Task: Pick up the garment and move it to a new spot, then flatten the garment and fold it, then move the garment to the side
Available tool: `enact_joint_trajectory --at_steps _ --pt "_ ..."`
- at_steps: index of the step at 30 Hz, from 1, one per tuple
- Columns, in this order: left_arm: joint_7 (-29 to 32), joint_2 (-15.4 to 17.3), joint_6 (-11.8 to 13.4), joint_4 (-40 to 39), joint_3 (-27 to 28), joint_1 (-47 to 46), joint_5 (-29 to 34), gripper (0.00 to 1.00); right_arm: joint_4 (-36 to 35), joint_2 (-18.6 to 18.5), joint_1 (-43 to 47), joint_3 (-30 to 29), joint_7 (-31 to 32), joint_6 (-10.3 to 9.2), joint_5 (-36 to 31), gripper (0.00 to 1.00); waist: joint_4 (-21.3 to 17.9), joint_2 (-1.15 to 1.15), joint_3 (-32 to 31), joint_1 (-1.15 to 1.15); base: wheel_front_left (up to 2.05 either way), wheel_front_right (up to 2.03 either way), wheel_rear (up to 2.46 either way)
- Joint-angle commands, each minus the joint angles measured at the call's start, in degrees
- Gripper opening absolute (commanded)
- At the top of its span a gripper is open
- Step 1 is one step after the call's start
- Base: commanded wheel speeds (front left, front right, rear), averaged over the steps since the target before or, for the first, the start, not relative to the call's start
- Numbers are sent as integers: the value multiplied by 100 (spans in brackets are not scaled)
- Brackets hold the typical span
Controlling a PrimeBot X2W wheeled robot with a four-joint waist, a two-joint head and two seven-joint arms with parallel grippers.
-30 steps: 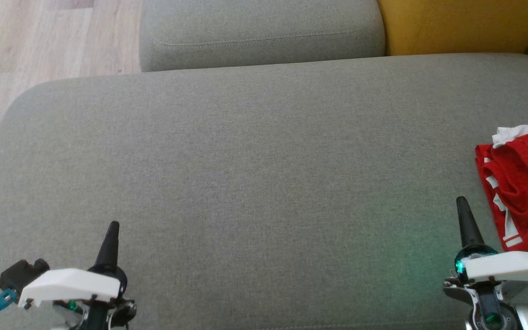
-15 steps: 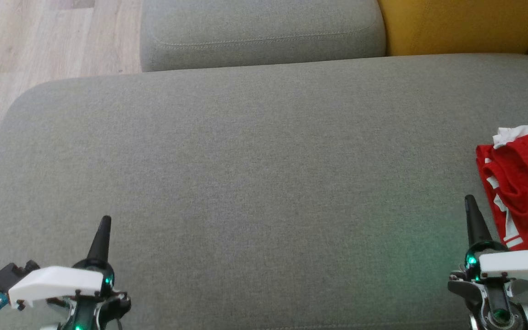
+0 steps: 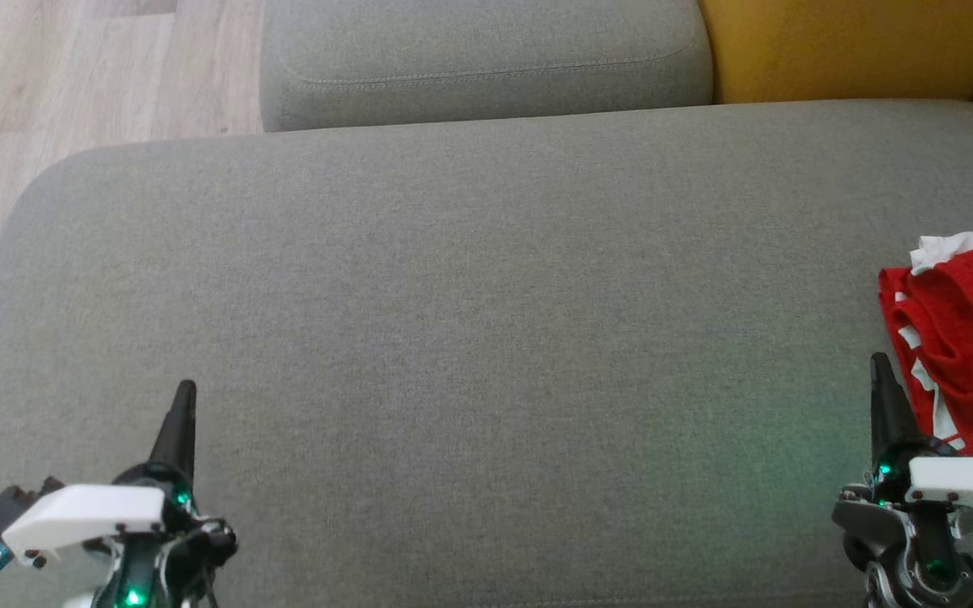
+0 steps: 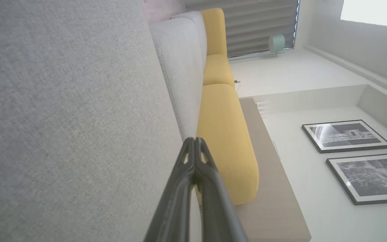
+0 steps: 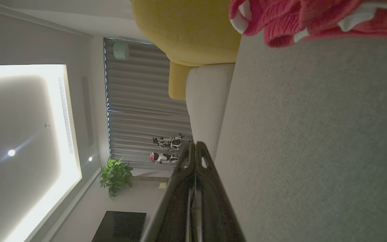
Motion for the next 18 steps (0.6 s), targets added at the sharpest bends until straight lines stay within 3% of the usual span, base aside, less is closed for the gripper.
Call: enact_joint_trajectory --at_steps 1,12,18 --pt "50 34 -49 -164 260 -343 -122 0 -159 -98 -288 70 28 -4 137 0 0 0 0 0 0 0 0" --pt "225 -67 -225 -69 488 -447 -792 0 -54 -92 -371 -23 55 -4 863 0 6 0 -2 0 0 0 0" --pt "246 -81 -236 -62 514 -455 -823 0 -47 -84 -377 -39 66 -4 899 0 6 0 -2 0 0 0 0"
